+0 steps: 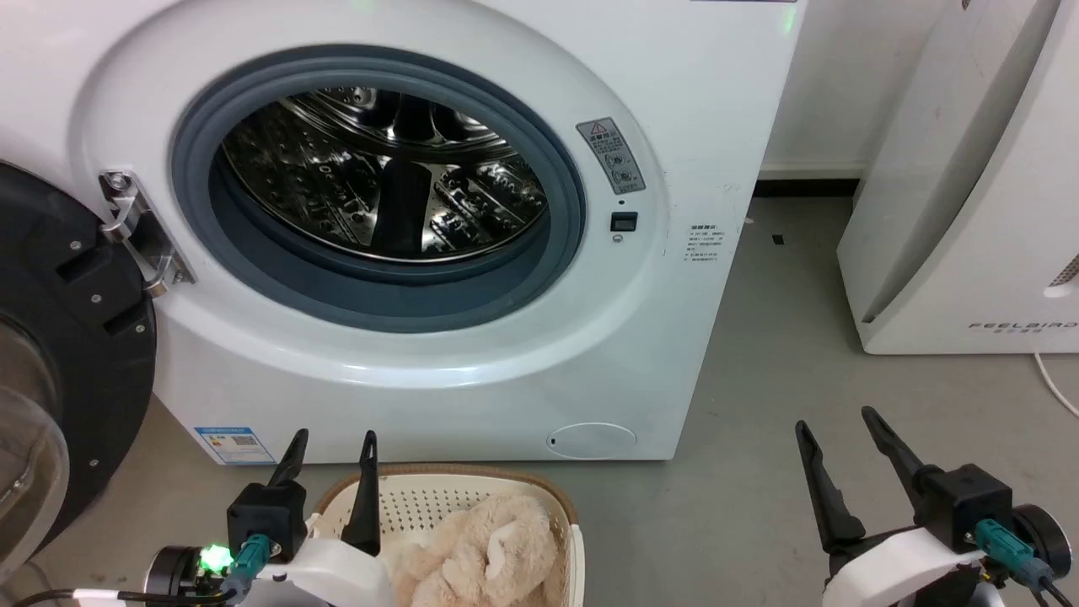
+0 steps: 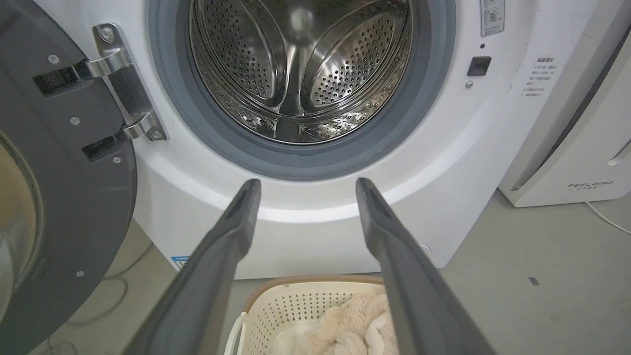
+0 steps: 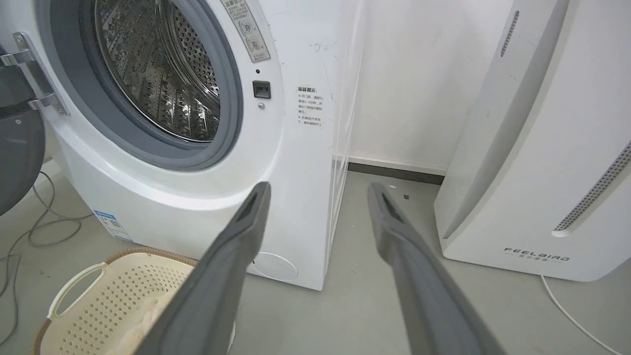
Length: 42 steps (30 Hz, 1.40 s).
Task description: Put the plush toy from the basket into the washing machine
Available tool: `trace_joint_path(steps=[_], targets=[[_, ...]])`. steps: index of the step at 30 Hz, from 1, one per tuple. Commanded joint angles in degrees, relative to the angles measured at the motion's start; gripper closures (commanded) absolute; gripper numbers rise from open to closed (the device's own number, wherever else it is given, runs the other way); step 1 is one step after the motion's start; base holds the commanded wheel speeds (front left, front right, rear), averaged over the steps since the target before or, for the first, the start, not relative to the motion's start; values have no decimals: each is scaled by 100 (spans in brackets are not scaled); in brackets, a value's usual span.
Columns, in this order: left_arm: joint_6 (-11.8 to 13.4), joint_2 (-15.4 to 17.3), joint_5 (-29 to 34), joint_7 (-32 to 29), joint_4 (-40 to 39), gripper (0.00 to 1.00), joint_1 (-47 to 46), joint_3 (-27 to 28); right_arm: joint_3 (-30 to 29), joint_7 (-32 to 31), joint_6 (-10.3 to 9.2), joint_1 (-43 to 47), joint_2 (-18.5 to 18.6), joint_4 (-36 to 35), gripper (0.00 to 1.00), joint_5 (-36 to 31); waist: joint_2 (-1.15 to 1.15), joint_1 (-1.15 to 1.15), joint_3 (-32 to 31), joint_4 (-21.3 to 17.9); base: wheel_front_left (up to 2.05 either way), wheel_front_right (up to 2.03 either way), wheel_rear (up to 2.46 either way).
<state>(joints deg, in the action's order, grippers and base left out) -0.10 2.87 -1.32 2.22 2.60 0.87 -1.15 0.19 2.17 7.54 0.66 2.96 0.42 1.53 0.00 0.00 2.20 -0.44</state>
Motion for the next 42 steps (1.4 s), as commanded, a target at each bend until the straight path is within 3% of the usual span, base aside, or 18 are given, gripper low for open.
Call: trace_joint_path(steps=[1,42], targets=[[14,1,-39,48,35,0,-88,-19,-12,59,-1,-78,-2,-19,0,36,0,0,21,-7,0,0,0],[-215,46,-341,527,1847,0,-1253,-446,-16,548,-3,-451,-4,-114,0,280,0,0,1237,-259,0,0,0]])
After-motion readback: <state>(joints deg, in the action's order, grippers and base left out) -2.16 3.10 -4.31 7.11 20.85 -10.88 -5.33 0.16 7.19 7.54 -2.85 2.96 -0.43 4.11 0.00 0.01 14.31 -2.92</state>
